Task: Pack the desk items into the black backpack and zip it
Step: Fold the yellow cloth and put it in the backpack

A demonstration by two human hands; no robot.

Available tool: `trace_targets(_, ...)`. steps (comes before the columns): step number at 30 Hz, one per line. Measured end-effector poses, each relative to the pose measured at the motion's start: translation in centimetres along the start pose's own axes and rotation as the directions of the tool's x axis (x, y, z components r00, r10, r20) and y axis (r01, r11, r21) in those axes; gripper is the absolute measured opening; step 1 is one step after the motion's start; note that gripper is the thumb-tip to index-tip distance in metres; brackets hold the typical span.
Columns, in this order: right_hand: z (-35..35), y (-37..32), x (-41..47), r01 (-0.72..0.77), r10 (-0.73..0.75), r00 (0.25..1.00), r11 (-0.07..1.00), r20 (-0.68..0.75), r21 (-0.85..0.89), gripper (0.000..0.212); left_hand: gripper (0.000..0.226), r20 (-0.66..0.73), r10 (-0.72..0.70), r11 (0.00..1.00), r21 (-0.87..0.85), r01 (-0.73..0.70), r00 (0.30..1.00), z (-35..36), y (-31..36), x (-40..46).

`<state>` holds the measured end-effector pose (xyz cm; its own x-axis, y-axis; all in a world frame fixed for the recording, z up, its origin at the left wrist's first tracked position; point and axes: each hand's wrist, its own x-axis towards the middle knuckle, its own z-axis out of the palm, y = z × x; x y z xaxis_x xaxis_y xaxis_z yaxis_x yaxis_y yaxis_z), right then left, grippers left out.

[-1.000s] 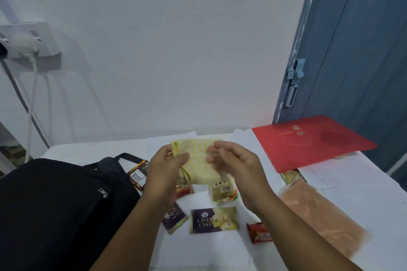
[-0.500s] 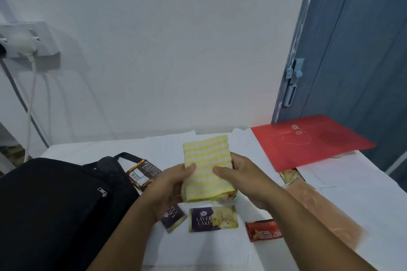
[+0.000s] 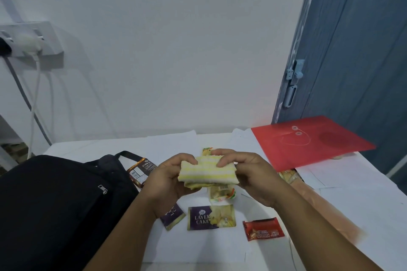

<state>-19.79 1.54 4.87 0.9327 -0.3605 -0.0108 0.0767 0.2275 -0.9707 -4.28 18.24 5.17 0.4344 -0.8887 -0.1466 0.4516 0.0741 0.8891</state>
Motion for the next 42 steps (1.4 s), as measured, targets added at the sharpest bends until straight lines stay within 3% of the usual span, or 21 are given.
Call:
trace_targets(3,-0.1,-0.1,-0.4,-0.009,0.010,1.000,0.998,-0.014,0.059,0.036,0.024,0.038,0.008,0.999,0.052,-0.010,0.999,0.1,0.1,-0.4)
trace_targets(5,0.4,0.0,-0.6,0.051,-0.055,0.996,0.997,-0.076,-0.051,0.024,0.008,-0.019,0.107,0.969,0.226,-0.100,0.994,0.4,-0.3,-0.6)
trace_targets(7,0.8,0.4,-0.7,0.098,-0.116,0.983,0.987,-0.141,-0.130,0.023,0.045,-0.069,0.186,0.934,0.322,-0.154,0.980,0.6,-0.9,-0.5)
trace_targets(9,1.1,0.9,-0.6,0.100,-0.109,0.972,0.994,-0.208,-0.054,0.038,0.075,-0.116,0.159,0.953,0.278,-0.121,0.980,0.7,-1.1,-0.5)
trace_targets(10,1.3,0.9,-0.6,0.097,-0.094,0.968,0.995,-0.235,0.002,0.045,0.077,-0.110,0.134,0.962,0.251,-0.102,0.985,0.7,-1.1,-0.5)
trace_targets(13,1.5,1.5,-0.4,0.104,-0.057,0.952,0.984,-0.300,0.142,0.053,0.049,-0.106,0.053,0.984,0.173,-0.034,0.993,0.8,-1.5,-0.7)
trace_targets(16,2.6,2.6,-0.4,0.104,-0.037,0.929,0.981,-0.367,0.163,0.036,0.047,-0.149,0.095,0.990,0.115,-0.078,0.984,1.4,-2.4,-0.7)
trace_targets(18,3.4,3.4,-0.4,0.079,-0.037,0.928,0.992,-0.370,0.101,0.029,0.050,-0.195,0.147,0.984,0.129,-0.123,0.970,1.8,-2.9,-0.7)
trace_targets(21,3.3,3.8,-0.6,0.090,-0.121,0.920,0.991,-0.374,-0.099,0.030,0.046,-0.265,0.127,0.980,0.183,-0.079,0.956,1.5,-3.0,-1.0)
trace_targets(25,2.2,2.7,-0.8,0.097,-0.189,0.935,0.949,-0.299,-0.300,0.033,0.039,-0.192,-0.048,0.925,0.362,0.116,0.980,0.7,-2.3,-2.0)
trace_targets(28,2.2,1.7,-0.7,0.066,-0.147,0.966,0.936,-0.212,-0.346,0.037,0.047,-0.172,-0.056,0.819,0.556,0.144,0.983,0.9,-2.4,-2.4)
trace_targets(30,2.6,1.9,-0.4,0.044,-0.127,0.952,0.958,-0.278,-0.285,0.028,0.041,-0.172,-0.029,0.869,0.483,0.110,0.985,1.6,-2.8,-2.5)
trace_targets(32,3.1,2.6,-0.5,-0.047,0.010,0.946,0.993,-0.324,-0.106,0.037,0.028,-0.227,0.008,0.936,0.345,0.073,0.974,2.6,-3.1,-2.7)
trace_targets(34,3.5,3.6,-0.9,-0.150,0.136,0.965,0.988,-0.226,-0.046,0.052,0.023,-0.340,0.062,0.943,0.328,0.057,0.938,3.3,-3.5,-2.8)
trace_targets(35,3.6,3.8,-1.3,-0.172,0.156,0.971,0.982,-0.182,-0.078,0.047,0.022,-0.384,0.071,0.942,0.329,0.065,0.921,3.2,-3.9,-2.9)
trace_targets(37,3.6,4.3,-1.8,-0.155,0.133,0.973,0.982,-0.191,-0.107,0.024,0.021,-0.422,0.051,0.937,0.334,0.103,0.905,3.1,-4.5,-3.4)
trace_targets(42,4.6,5.7,-2.5,-0.084,0.062,0.969,0.993,-0.238,-0.084,0.017,0.016,-0.436,0.038,0.950,0.295,0.103,0.899,2.7,-5.3,-5.3)
